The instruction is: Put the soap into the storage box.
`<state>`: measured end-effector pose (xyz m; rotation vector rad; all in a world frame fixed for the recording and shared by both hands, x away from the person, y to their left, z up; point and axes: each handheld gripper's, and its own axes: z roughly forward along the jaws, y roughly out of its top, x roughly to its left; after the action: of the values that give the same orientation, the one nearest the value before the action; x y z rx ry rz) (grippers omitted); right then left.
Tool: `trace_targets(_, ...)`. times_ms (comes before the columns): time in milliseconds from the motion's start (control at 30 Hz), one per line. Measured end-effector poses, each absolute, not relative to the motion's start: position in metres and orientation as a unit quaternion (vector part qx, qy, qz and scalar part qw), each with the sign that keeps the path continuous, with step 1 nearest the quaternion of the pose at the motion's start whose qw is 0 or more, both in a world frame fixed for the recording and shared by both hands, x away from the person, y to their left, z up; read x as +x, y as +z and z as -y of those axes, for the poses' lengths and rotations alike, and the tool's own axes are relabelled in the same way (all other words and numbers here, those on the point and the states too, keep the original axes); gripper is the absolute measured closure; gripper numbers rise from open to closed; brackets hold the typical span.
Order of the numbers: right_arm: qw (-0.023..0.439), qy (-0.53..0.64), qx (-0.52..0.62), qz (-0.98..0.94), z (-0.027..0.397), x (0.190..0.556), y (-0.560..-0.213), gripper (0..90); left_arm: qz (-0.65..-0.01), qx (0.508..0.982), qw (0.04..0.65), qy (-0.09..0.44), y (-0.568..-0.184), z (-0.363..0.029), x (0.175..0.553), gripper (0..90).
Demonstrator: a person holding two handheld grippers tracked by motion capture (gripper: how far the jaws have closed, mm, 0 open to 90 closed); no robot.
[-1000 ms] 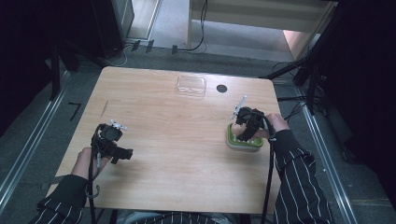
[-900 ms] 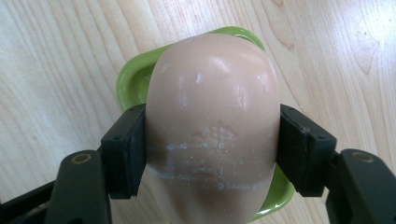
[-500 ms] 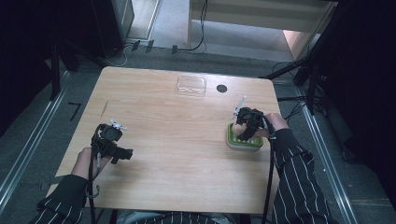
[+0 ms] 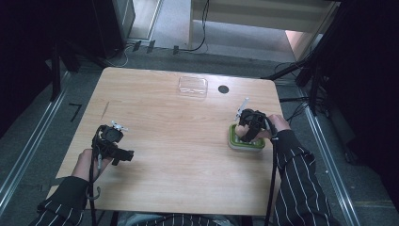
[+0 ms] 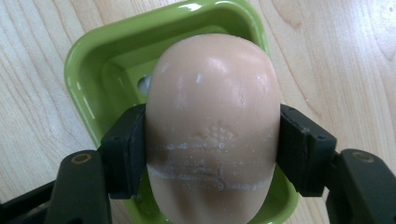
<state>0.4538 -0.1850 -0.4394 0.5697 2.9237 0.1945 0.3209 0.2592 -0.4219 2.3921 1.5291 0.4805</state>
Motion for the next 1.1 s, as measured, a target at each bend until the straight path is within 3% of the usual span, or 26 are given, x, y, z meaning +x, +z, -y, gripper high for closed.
trace_targets(1100, 0.069, 0.059, 0.167, -0.982, 0.1839, 0.4522, -0.446, 32.9, -0.526, 0.825, 0.129, 0.164, -0.4223, -0.2587, 0.3209, 14.8)
